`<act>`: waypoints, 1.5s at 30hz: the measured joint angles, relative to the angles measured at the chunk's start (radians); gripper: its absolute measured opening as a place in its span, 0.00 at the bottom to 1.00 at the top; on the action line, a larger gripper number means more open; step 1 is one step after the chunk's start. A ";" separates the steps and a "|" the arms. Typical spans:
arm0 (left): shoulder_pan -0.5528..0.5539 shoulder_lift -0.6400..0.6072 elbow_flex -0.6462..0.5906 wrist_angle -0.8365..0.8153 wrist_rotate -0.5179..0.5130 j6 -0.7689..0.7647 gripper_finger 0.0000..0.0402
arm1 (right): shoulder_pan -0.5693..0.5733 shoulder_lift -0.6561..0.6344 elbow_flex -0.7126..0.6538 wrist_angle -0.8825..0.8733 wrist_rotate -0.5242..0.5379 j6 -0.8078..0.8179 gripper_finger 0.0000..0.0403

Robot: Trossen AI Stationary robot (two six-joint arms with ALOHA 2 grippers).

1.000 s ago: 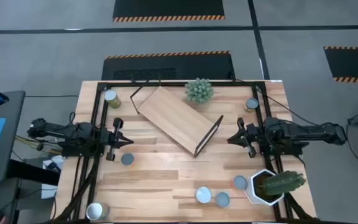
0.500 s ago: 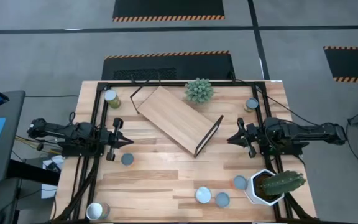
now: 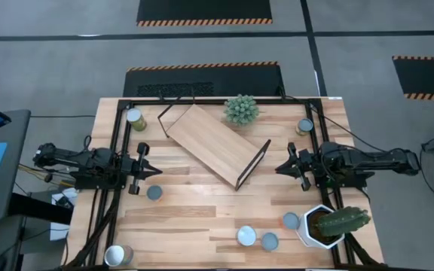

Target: Pick and place cans onto a shelf

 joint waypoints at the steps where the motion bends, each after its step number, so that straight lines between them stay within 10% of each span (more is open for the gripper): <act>1: 0.000 0.000 0.000 0.000 0.000 0.000 0.00 | 0.000 0.000 0.000 0.000 0.000 0.000 0.17; 15: 0.000 0.000 0.000 0.011 -0.059 0.341 0.00 | 0.000 0.000 0.000 0.004 0.003 -0.060 0.17; 29: 0.000 0.000 0.000 0.518 0.149 -0.036 0.00 | 0.008 0.000 0.000 0.513 0.285 0.360 0.17; 38: 0.000 0.000 -0.001 1.040 0.143 -0.092 0.00 | 0.007 0.000 0.000 0.549 0.470 0.064 0.17; 45: 0.000 -0.001 -0.001 0.956 0.124 -0.163 0.00 | 0.007 0.000 0.000 0.515 0.499 0.001 0.17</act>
